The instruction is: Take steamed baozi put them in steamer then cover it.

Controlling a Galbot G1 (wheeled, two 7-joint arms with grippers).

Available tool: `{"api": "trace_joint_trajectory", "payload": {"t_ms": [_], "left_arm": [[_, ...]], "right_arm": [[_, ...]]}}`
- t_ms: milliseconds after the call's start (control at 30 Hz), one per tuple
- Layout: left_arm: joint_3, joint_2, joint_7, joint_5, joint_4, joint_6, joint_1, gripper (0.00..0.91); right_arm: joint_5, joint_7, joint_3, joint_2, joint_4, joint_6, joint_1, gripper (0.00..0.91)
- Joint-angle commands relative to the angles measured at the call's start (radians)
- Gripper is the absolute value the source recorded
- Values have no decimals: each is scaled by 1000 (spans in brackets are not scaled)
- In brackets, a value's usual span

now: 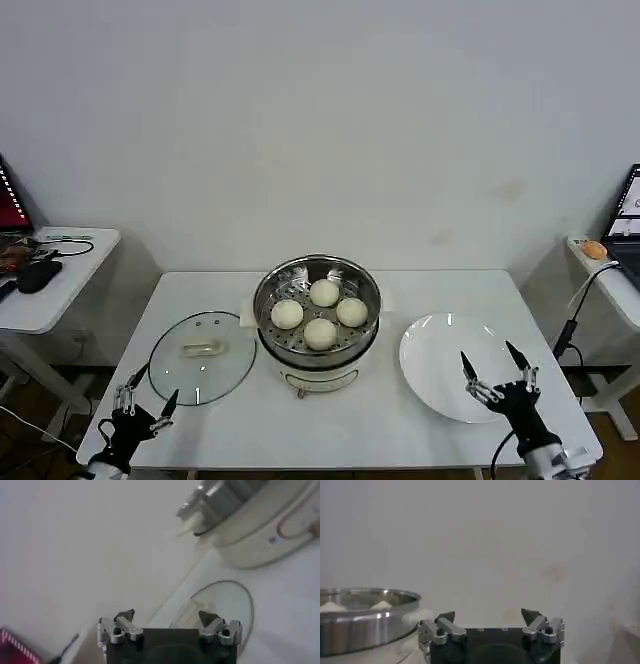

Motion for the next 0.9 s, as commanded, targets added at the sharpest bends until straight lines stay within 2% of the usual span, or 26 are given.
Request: {"api": "trace_joint_trajectory", "payload": {"t_ms": [33,200,400,900], "left_arm": [[21,65,-56,251,189,-38,-171,907],[46,75,-66,297,237,-49,-233,907],[68,69,-76,313,260,-53,-268,907],[105,76,-75,335,314,-87,-311,907]], "right_arm": [[-22,-38,28,37,-4,14,-54,907],[-22,-45,17,33,-35,18,-38,907],[35,-52,14,30,-43,-25,-14,907],[31,-64,-15,27,-116,-27,34,907]]}}
